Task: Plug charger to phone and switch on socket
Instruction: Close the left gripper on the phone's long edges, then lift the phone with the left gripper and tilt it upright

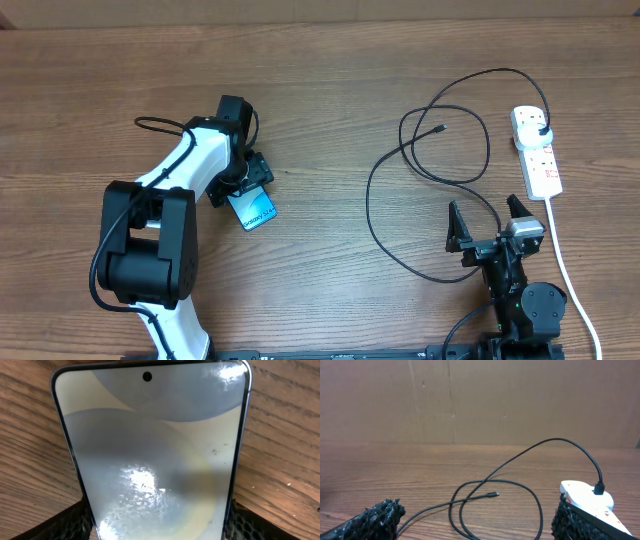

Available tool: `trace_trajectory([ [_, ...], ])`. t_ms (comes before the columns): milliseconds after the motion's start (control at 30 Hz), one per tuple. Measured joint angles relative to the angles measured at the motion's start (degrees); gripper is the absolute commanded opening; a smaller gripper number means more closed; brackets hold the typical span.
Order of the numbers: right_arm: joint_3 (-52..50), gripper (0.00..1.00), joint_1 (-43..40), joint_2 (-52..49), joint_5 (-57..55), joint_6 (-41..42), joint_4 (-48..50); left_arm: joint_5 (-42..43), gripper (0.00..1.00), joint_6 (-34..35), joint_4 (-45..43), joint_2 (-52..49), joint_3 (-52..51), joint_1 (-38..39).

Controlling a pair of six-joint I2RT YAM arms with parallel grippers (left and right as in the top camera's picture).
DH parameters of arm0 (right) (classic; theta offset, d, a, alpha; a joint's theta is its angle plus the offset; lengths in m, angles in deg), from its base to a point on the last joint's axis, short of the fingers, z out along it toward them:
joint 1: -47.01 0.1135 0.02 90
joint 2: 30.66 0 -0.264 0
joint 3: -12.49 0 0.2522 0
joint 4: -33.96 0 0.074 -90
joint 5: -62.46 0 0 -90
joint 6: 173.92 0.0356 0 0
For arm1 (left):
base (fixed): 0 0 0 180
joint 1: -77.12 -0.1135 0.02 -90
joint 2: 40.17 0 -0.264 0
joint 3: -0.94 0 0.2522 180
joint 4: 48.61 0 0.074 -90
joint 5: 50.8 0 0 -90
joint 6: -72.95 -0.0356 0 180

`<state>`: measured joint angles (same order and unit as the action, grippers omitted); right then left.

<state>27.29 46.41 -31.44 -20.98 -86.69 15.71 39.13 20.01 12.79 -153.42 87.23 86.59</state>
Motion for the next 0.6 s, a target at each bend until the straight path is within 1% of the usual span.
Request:
trace_trajectory([
  [200, 0.0, 1.00, 0.0, 0.0, 0.0, 0.0, 0.0, 1.5, 0.81, -0.1, 0.3, 0.0, 0.2, -0.4],
  [267, 0.0, 1.00, 0.0, 0.0, 0.0, 0.0, 0.0, 1.5, 0.77, -0.2, 0.6, 0.0, 0.3, -0.4],
  [300, 0.0, 1.00, 0.0, 0.0, 0.0, 0.0, 0.0, 1.7, 0.77, -0.3, 0.8, 0.0, 0.4, -0.5],
  [400, 0.0, 1.00, 0.0, 0.0, 0.0, 0.0, 0.0, 2.5, 0.73, -0.7, 3.5, -0.6, 1.5, -0.5],
  [600, 0.0, 1.00, 0.0, 0.0, 0.0, 0.0, 0.0, 5.0, 0.73, -0.7, 10.8, -3.2, 5.1, -0.5],
])
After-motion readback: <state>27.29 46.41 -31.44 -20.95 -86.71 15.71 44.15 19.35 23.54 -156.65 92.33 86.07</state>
